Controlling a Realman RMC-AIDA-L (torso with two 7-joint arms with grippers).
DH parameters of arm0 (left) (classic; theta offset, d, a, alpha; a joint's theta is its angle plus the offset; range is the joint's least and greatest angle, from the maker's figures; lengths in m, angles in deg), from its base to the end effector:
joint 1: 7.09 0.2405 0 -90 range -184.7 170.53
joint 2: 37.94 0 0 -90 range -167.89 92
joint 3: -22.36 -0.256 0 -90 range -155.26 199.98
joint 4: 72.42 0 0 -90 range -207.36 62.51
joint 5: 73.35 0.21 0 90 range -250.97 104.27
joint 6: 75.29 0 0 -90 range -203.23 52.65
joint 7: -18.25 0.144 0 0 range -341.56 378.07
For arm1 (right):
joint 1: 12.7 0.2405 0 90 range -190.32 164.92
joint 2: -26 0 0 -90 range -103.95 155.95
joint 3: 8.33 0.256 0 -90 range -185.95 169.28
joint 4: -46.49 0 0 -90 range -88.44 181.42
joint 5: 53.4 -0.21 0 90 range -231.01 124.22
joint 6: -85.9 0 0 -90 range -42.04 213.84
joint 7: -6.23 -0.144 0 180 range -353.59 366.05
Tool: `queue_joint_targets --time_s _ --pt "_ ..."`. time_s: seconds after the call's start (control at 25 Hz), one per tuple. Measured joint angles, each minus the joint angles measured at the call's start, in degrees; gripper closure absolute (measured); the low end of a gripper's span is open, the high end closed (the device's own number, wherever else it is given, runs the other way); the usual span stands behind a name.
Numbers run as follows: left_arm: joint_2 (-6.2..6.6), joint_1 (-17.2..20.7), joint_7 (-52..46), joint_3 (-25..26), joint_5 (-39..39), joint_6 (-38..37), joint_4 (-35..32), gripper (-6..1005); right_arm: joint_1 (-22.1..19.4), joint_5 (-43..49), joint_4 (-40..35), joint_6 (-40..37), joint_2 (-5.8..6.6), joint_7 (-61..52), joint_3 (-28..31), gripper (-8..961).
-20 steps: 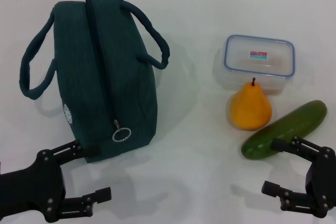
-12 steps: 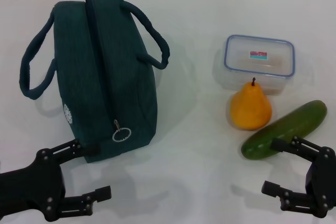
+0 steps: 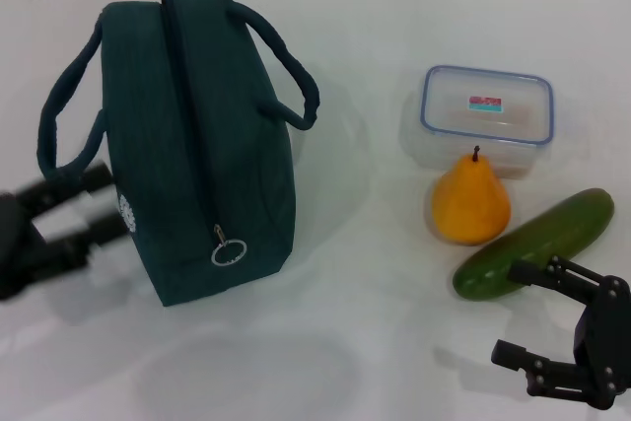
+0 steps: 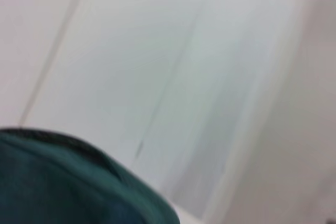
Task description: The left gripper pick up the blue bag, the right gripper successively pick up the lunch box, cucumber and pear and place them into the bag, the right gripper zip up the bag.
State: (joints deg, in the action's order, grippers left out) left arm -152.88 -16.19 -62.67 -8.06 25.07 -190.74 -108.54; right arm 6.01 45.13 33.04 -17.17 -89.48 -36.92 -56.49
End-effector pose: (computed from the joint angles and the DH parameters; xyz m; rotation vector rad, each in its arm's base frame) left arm -0.3218 0.2008 0.0746 -2.4241 -0.8332 -1.2601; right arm 0.2995 0.2157 -0.0266 -2.6653 0.3536 1.1146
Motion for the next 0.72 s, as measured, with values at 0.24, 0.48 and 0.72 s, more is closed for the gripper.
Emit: queue_joint_targets --time_s 0.24,0.48,0.72 --pt "1.71 -0.70 -7.79 0.04 -6.95 0.24 -0.66 128 0.11 0.00 0.07 0.34 0.00 -0.04 0.08 95" --pt "3.70 -4.61 -22.05 0.08 -4.31 7.57 -3.89 129 0.18 -0.01 0.10 0.39 0.00 -0.26 0.12 95" --pt "4.03 -7.66 -44.41 0.09 2.10 11.60 -19.79 129 0.27 -0.01 0.09 0.49 0.00 -0.50 0.26 95"
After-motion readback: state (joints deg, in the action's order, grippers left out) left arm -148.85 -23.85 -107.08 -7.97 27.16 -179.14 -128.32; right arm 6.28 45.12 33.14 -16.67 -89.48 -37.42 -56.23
